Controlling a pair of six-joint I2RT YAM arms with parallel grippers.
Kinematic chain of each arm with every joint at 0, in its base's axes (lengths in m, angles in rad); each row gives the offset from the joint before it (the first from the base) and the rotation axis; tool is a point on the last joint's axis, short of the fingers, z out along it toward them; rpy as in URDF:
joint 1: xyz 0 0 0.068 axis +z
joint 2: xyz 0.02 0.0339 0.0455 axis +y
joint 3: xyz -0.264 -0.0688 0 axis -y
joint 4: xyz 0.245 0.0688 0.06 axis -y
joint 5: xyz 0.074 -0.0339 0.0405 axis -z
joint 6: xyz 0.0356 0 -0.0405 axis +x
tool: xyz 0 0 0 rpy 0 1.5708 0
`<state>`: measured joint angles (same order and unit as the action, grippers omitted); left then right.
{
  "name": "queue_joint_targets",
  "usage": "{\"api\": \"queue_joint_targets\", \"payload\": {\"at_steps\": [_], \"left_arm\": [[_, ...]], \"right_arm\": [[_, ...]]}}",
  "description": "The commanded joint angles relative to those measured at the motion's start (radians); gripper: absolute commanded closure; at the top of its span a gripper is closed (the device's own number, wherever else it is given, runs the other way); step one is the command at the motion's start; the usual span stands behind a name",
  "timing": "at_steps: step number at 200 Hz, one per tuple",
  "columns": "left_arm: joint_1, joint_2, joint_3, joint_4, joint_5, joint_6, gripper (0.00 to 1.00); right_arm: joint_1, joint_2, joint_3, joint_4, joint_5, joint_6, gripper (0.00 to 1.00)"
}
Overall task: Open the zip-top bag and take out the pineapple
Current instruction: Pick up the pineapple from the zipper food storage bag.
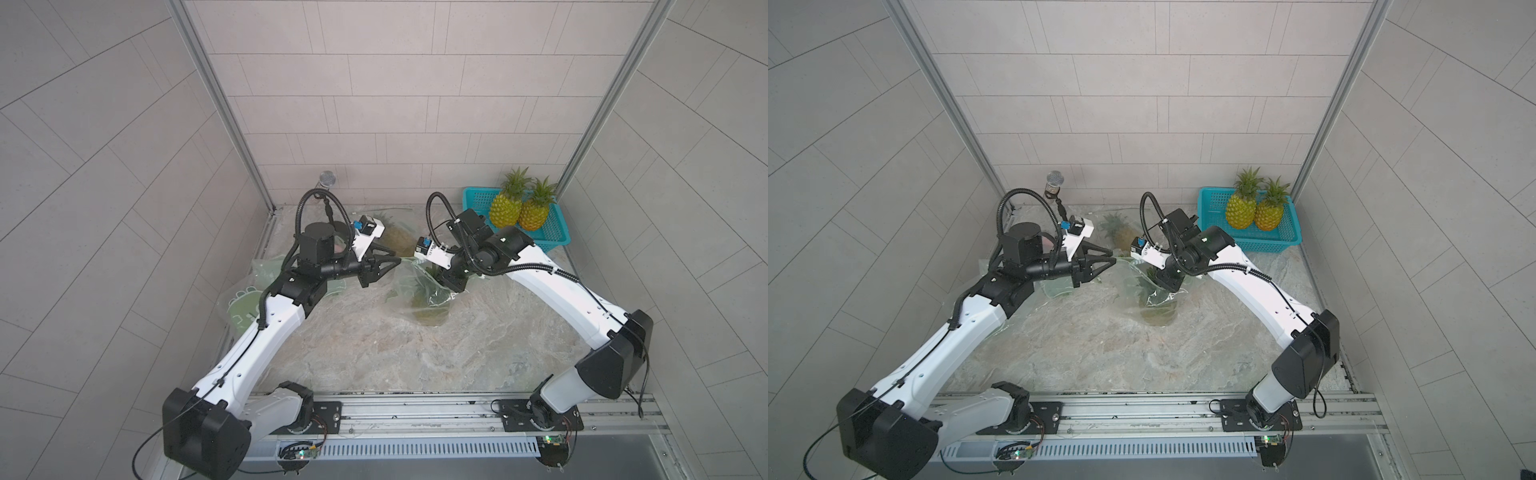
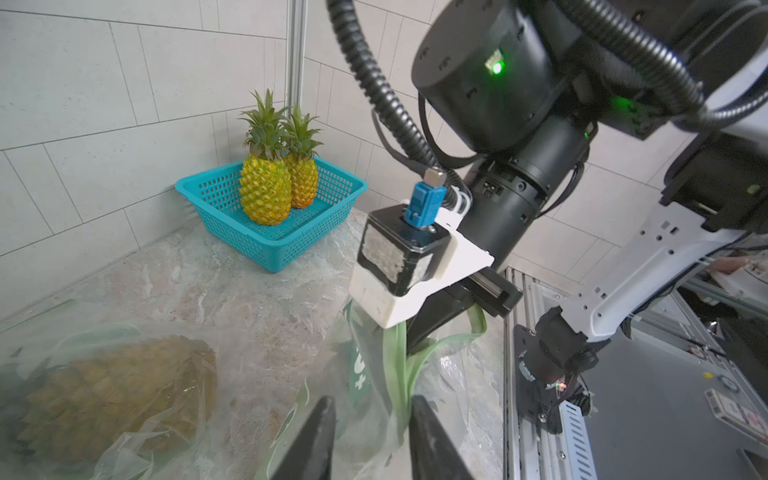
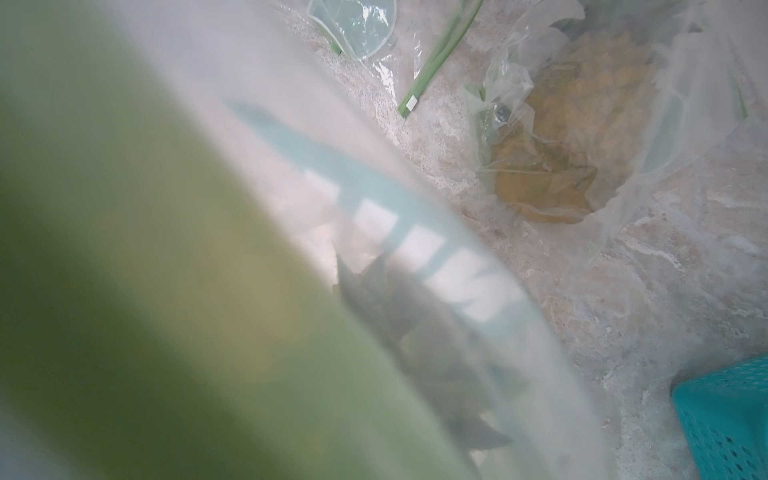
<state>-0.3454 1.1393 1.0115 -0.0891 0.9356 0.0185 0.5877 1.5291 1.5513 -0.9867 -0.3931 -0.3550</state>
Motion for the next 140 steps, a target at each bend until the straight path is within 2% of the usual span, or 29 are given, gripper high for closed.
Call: {"api": "queue_joint_targets", "payload": {"at_steps": [1, 15, 71, 115, 140], "left_arm": [[0.000, -0.037, 0.004, 0.010, -0.032, 0.000, 0.56], [0.006, -0.045, 0.009, 0.011, -0.071, -0.035, 0.51], [0.028, -0.063, 0.012, 0.009, -0.329, -0.253, 0.49], [0.032, -0.125, -0.056, -0.015, -0.508, -0.374, 0.46], [0.033, -0.150, -0.106, -0.020, -0.591, -0.486, 0.44]], "right_arm": [[-0.013, -0.096, -0.046, 0.109, -0.029, 0.051, 1.00], [-0.032, -0.146, -0.091, 0.187, -0.067, 0.082, 1.00], [-0.115, -0.286, -0.180, 0.397, -0.160, 0.228, 1.00], [-0.158, -0.355, -0.186, 0.467, -0.213, 0.302, 1.00], [-0.166, -0.379, -0.193, 0.508, -0.232, 0.337, 1.00]]}}
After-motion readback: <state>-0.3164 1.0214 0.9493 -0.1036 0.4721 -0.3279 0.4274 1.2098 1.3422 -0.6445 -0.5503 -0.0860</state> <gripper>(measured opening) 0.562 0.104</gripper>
